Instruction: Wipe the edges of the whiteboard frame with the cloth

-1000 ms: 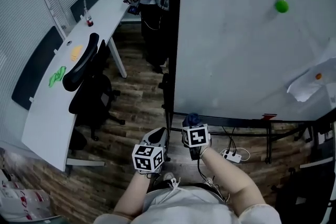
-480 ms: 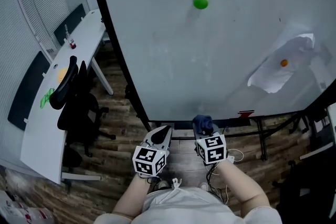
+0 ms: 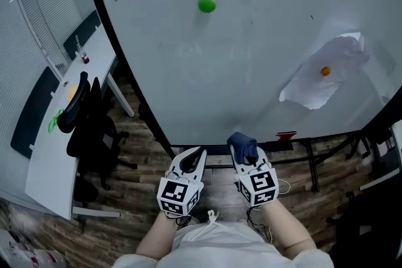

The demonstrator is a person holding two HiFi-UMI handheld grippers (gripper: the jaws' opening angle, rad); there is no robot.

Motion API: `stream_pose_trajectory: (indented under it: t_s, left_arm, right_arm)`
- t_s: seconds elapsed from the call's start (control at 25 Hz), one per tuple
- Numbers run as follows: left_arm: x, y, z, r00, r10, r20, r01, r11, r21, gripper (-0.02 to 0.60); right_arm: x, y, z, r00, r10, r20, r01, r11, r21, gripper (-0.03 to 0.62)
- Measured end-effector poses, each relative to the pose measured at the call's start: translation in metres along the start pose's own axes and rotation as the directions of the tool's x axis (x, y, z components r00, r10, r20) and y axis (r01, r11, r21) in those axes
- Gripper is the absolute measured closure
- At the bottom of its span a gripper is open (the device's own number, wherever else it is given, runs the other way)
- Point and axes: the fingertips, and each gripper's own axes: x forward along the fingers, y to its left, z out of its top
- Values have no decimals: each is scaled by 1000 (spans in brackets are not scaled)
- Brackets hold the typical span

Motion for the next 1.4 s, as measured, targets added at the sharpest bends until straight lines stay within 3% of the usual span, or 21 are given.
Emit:
stream_pose_trajectory:
  t_s: [0.28, 1.4]
  left_arm:
    - [8, -16, -4, 999, -33, -14, 33, 999, 1, 558]
    - [5, -17, -5, 999, -42, -29, 42, 999, 6, 558]
  right_arm:
    - [0, 4, 5, 1000, 25, 3, -25, 1000, 10, 519]
    - [-22, -21, 4, 997, -70, -20, 72, 994, 85, 519]
